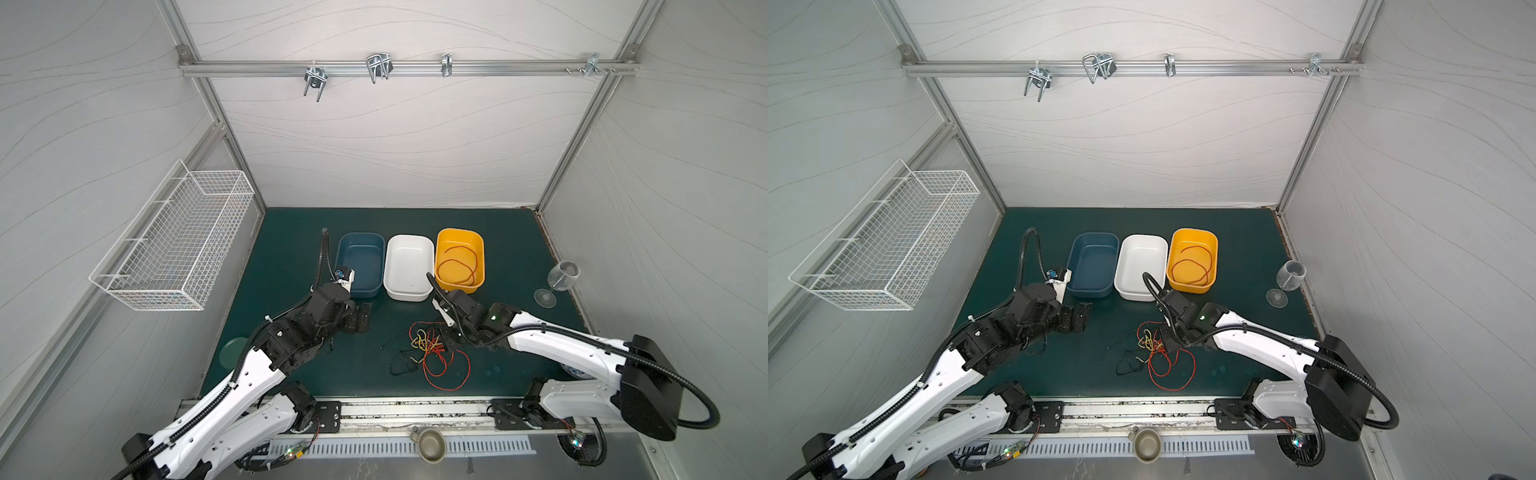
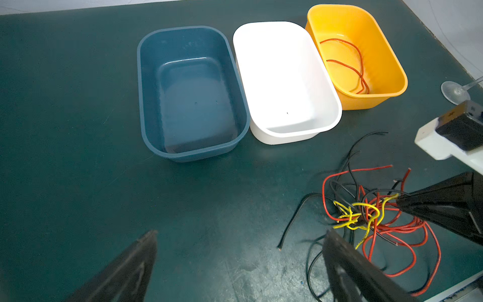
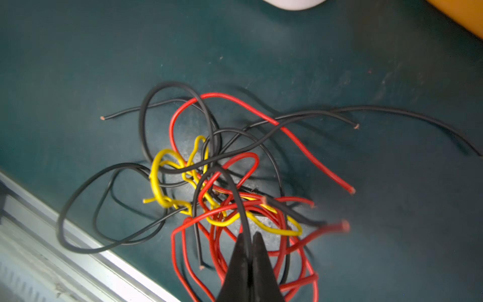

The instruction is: Untangle the cables

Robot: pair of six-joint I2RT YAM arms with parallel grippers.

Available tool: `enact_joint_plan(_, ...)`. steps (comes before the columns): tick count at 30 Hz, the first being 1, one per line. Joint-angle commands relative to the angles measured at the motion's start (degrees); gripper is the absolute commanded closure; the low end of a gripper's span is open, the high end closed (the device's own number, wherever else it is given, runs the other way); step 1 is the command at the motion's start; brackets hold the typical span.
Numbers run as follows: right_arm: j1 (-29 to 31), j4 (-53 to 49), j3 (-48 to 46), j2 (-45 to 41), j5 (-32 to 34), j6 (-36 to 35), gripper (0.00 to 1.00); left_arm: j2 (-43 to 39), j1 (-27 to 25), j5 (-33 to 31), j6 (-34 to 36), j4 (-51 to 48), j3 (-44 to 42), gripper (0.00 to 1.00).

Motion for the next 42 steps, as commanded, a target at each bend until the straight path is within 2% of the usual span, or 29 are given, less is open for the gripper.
enact_joint_plan(1, -0.2, 0.3, 2.6, 1.0, 1.3, -1.5, 1.0, 0.1, -0.2, -0.8, -0.2, 2.3, 0.3, 0.0)
enact_joint_plan(21, -2.1, -2.3, 18.9, -0.4, 4.1, -7.6, 1.0, -0.3, -0.2, -1.8, -0.1, 2.6, 0.1, 0.0)
enact_joint_plan(42, -1.7, -6.9, 34.9, -3.2, 0.8, -9.4, 1.0, -0.3, -0.2, -2.0, -0.2, 2.8, -0.1, 0.0)
